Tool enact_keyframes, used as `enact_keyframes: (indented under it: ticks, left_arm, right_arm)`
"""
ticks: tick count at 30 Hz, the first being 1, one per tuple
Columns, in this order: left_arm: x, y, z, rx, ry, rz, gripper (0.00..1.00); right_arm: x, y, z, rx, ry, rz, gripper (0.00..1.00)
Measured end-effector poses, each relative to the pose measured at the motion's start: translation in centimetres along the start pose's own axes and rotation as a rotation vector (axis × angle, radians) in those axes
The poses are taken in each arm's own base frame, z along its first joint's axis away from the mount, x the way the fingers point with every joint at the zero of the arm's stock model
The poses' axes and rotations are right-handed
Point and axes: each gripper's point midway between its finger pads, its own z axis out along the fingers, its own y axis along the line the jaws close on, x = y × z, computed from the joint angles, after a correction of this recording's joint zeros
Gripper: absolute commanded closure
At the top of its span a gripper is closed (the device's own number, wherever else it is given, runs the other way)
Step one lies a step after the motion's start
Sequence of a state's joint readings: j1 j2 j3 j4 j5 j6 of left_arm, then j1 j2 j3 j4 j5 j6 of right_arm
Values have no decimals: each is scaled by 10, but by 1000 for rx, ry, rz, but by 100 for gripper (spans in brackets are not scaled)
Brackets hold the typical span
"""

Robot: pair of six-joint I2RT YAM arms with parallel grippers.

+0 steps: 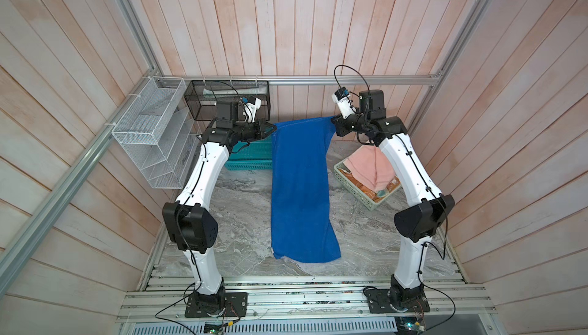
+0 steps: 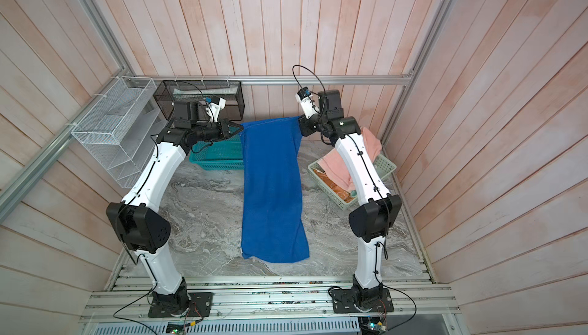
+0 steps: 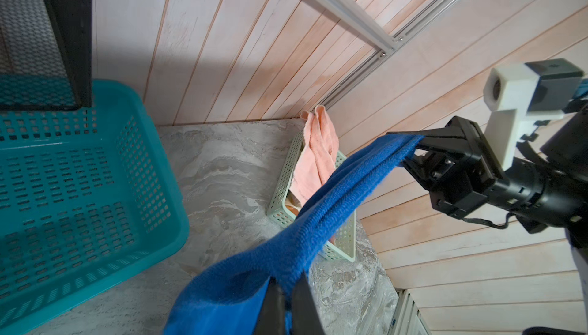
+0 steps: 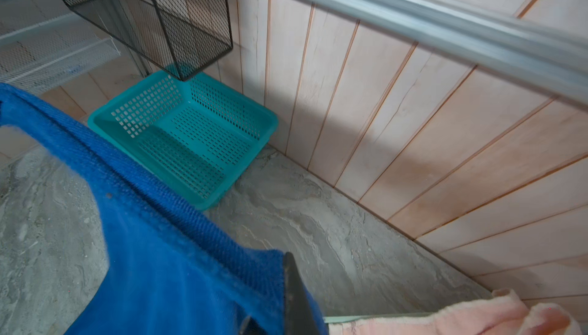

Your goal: Fold and stack the towels

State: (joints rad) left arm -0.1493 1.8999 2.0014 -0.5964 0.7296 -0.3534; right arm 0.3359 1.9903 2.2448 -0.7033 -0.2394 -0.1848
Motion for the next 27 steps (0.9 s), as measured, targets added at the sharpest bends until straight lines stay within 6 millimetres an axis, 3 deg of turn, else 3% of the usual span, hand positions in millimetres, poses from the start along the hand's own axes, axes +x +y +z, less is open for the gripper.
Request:
enact_keyframes:
  ticks: [5,9,13,15,19,24,26,27]
  left_arm:
    - [24,7,1,7,24,-6,100]
    - [68,14,-4,12,74,-48,100]
    - [121,12,-10,9,112,-80,100]
    - [150,13,-12,-8,128,-95,100]
    - [216,27,-11,-65,185,-162,100]
    - [305,49,-4,-137,304,-262,100]
    - [324,54,-1,-152,335,-286,98]
    - [329,57,2,-158,344,-293,90]
  right_arm:
    - [48,9,7,-24,70,44,100]
    - [87,32,-8,-64,106,79,100]
    - [114,57,-30,-84,115,100,100]
    - [136,72,-38,-86,139,110,100]
    - [196,102,-38,-107,238,154,100]
    - [297,131,-32,-138,415,249,100]
    - [320,135,-33,-144,453,284,100]
    - [329,138,-32,-148,465,299,100]
